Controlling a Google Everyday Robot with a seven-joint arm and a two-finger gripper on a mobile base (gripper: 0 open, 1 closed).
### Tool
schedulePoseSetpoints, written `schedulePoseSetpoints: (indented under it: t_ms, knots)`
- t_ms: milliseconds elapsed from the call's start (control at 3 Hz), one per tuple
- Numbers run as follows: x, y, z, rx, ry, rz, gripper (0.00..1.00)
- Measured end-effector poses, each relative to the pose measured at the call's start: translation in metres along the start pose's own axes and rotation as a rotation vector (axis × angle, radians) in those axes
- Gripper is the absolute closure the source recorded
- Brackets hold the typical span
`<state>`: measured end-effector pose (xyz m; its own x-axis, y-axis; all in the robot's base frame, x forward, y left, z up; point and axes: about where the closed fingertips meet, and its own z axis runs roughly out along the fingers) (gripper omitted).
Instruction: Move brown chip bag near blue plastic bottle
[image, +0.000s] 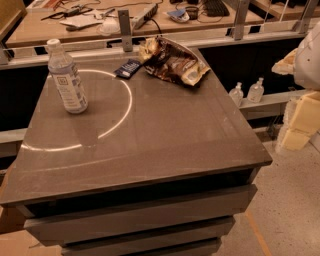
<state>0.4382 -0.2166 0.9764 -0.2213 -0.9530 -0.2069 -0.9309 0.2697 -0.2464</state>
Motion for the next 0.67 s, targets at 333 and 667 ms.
schedulePoseSetpoints:
  t_ms: [333, 667]
  knots:
    - [0.000, -0.002, 0.000, 0.003, -0.011, 0.003, 0.00]
    - [-0.005, -0.029, 0.005, 0.049, -0.164, 0.042, 0.00]
